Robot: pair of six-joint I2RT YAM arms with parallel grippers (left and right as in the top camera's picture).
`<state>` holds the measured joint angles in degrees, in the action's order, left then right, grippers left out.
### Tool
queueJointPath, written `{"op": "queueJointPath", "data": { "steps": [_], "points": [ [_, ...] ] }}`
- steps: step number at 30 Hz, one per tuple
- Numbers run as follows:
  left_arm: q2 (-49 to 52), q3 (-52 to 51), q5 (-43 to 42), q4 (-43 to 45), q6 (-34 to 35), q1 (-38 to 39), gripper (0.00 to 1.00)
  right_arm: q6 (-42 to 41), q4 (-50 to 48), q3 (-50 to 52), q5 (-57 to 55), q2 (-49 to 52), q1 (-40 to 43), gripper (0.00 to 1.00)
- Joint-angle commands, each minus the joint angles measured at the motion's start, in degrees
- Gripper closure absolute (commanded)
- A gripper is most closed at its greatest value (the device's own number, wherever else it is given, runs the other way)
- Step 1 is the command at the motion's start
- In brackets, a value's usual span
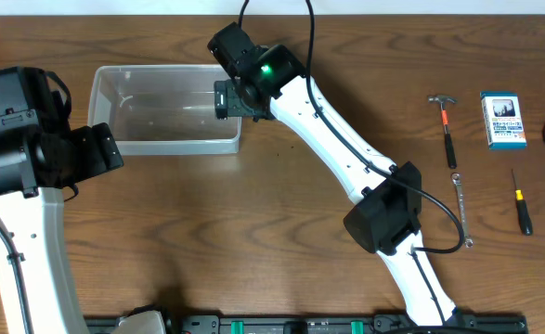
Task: Pack container
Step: 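Lower the right gripper onto the container's right rim and grip it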
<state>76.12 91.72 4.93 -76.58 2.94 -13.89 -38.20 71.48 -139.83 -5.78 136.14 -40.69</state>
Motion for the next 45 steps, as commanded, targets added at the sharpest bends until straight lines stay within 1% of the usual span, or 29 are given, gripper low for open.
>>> {"op": "queueJointPath", "data": {
  "steps": [1, 7, 30, 32, 35, 38, 41, 45],
  "points": [
    [-0.1, 0.6, 0.7, -0.3, -0.6, -0.3, 0.02, -1.4, 0.1, -1.4, -2.6, 1.6, -0.4, 0.01],
    [-0.1, 0.6, 0.7, -0.3, -0.5, -0.3, 0.02, -0.7, 0.3, -1.4, -1.6, 4.4, -0.8, 0.01],
    [-0.1, 0.6, 0.7, -0.3, -0.5, -0.3, 0.02, -0.3, 1.6, -1.4, -1.3, 7.4, -1.0, 0.01],
    [-0.1, 0.6, 0.7, -0.3, -0.5, -0.3, 0.02, -0.3, 1.6, -1.4, -1.3, 7.4, -1.0, 0.04],
    [-0.1, 0.6, 0.7, -0.3, -0.5, -0.3, 0.02, 0.4, 1.7, -1.4, -1.3, 7.4, -1.0, 0.19],
    [-0.1, 0.6, 0.7, -0.3, -0.5, -0.3, 0.02, 0.6, 1.8, -1.4, -1.3, 7.4, -1.0, 0.29],
    [-0.1, 0.6, 0.7, -0.3, -0.6, -0.3, 0.02, 0.6, 1.9, -1.4, -1.3, 7.4, -1.0, 0.44],
    [-0.1, 0.6, 0.7, -0.3, -0.6, -0.3, 0.02, 0.6, 2.4, -1.4, -1.3, 7.4, -1.0, 0.57]
  ]
}}
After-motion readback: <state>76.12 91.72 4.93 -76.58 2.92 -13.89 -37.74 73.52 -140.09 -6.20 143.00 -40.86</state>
